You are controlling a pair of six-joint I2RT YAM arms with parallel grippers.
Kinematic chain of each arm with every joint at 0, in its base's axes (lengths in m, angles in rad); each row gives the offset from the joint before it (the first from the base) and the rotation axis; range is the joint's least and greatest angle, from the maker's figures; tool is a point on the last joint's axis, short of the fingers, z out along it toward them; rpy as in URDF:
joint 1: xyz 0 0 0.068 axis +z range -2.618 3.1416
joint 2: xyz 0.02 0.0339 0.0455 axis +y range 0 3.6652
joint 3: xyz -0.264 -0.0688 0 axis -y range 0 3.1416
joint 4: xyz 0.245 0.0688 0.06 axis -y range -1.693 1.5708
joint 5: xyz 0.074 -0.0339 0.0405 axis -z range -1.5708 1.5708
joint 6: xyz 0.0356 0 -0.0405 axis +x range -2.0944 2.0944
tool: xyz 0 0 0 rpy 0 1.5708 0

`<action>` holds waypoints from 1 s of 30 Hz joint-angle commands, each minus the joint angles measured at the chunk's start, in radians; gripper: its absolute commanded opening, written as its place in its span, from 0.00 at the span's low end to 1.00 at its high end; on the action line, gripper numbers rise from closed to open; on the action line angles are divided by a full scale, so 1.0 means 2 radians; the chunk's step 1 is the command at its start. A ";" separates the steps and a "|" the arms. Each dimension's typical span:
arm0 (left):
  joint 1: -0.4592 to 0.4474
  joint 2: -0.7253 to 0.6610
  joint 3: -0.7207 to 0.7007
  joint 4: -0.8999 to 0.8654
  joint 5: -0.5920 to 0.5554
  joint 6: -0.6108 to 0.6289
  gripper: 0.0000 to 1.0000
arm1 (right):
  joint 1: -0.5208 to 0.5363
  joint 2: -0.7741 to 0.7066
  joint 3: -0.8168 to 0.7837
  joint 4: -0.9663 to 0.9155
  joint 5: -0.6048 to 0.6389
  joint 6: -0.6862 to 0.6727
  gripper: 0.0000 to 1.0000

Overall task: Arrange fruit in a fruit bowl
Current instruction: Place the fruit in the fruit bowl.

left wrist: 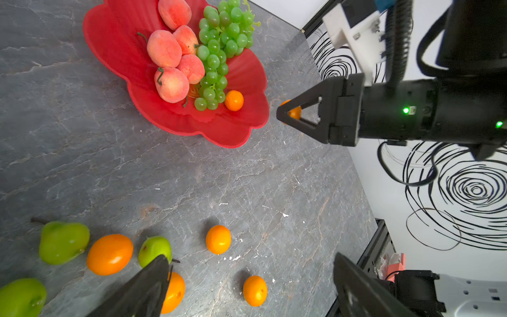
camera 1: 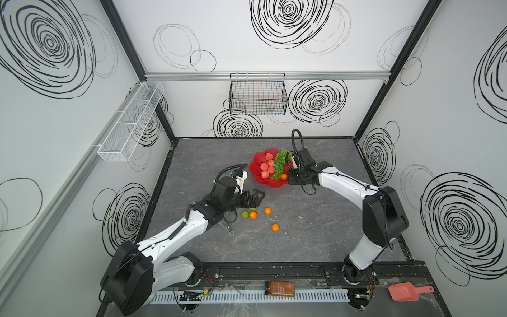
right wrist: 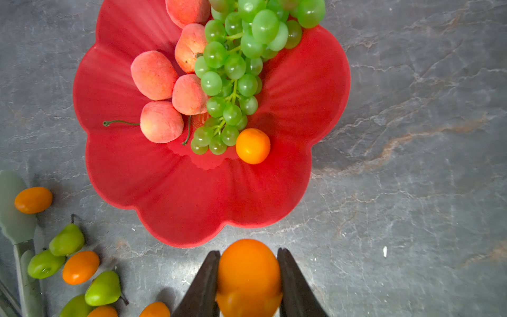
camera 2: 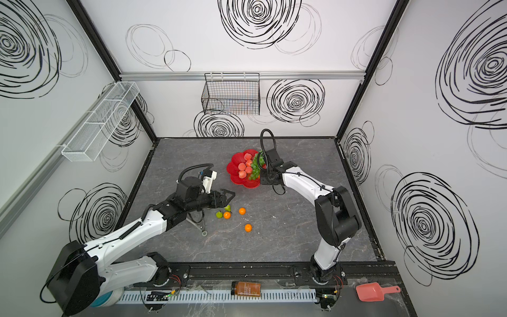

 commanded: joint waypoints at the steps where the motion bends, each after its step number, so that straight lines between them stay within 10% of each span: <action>1: 0.008 0.014 0.021 0.039 0.016 0.015 0.96 | -0.006 0.029 0.036 -0.016 0.007 -0.015 0.32; 30: 0.014 0.093 0.063 0.064 0.031 0.025 0.96 | -0.041 0.197 0.198 -0.044 -0.005 -0.036 0.35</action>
